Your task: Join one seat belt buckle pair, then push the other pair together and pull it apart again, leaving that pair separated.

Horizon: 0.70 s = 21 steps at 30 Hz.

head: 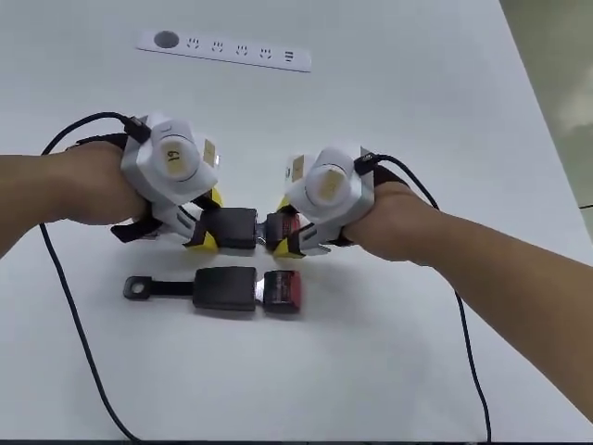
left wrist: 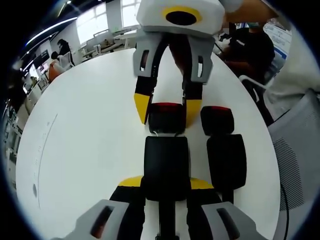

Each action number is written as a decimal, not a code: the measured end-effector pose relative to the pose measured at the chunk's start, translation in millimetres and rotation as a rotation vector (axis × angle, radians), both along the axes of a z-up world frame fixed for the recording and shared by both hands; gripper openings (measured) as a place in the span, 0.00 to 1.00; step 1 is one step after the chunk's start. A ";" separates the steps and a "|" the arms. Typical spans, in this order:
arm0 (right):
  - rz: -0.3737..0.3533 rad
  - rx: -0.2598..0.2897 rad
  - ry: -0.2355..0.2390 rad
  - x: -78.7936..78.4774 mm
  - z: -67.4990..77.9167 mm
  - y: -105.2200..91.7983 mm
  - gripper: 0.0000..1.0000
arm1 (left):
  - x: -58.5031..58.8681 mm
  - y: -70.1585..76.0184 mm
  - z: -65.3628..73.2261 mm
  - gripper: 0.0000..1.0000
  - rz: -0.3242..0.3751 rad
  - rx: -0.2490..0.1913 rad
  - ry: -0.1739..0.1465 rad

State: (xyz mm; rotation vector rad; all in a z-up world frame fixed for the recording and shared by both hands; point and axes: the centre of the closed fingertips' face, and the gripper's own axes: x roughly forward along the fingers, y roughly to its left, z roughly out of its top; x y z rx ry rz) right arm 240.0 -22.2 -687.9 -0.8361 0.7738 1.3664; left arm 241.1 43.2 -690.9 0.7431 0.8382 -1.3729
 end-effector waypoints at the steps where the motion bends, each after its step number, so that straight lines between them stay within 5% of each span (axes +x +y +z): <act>1: -0.007 0.002 0.007 -0.8 0.3 -1.4 0.31 | -0.5 0.0 0.2 0.31 0.000 -0.001 0.000; 10: -0.021 0.007 0.014 -1.1 -1.3 -12.8 0.32 | -1.4 -0.2 0.1 0.31 0.005 -0.004 0.000; 21: -0.066 -0.017 -0.002 -4.9 -0.5 -59.6 0.33 | -1.8 -1.8 -0.5 0.32 0.006 0.007 -0.003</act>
